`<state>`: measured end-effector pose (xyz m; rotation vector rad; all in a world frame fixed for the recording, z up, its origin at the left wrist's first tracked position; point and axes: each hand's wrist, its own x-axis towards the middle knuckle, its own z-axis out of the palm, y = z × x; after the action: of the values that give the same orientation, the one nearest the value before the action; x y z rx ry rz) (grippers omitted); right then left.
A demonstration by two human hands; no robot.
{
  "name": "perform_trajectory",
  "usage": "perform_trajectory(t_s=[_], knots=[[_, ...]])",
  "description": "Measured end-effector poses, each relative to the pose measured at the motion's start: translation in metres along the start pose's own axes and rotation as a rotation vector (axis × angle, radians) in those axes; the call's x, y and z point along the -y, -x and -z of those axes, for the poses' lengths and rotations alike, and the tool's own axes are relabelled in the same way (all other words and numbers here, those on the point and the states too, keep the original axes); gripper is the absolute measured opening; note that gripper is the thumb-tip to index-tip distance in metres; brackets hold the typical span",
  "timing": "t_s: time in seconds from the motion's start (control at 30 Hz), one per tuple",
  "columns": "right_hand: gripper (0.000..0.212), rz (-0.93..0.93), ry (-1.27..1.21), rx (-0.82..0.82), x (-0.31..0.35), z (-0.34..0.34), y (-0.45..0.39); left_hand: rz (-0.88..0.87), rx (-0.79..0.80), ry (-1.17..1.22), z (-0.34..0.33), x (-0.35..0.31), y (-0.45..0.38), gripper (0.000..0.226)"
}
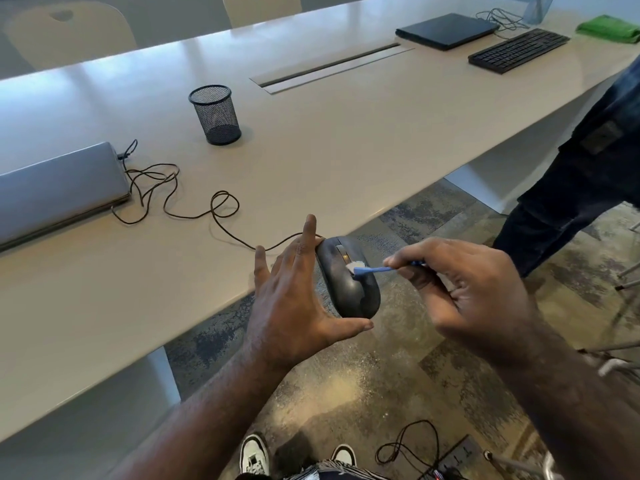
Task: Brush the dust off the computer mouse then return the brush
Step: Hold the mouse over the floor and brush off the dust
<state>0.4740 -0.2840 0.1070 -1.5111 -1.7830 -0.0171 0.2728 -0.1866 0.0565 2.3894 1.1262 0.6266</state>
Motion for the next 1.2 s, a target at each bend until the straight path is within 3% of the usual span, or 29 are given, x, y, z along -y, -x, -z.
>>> perform_trajectory(t_s=[0.37,0.5,0.67,0.83,1.03,1.2], knots=[[0.016,0.076,0.019,0.021,0.008,-0.009,-0.012,0.020,-0.018,-0.039,0.009,0.007,0.004,0.147],[0.015,0.032,0.072,-0.049,0.004,-0.007,-0.017,0.013,-0.023,-0.048,0.011,0.009,0.003,0.146],[0.017,0.074,0.054,0.044,0.010,-0.008,-0.015,0.006,-0.013,-0.047,0.010,0.007,0.001,0.145],[0.014,0.004,0.081,-0.079,0.004,-0.007,-0.020,-0.005,-0.010,-0.041,0.010,0.008,0.002,0.143],[0.012,0.019,-0.043,0.064,0.006,-0.007,-0.019,-0.004,-0.013,-0.034,0.010,0.008,0.002,0.144],[0.010,-0.020,-0.069,-0.066,0.002,-0.006,-0.020,0.006,-0.020,0.002,0.012,0.009,0.002,0.143]])
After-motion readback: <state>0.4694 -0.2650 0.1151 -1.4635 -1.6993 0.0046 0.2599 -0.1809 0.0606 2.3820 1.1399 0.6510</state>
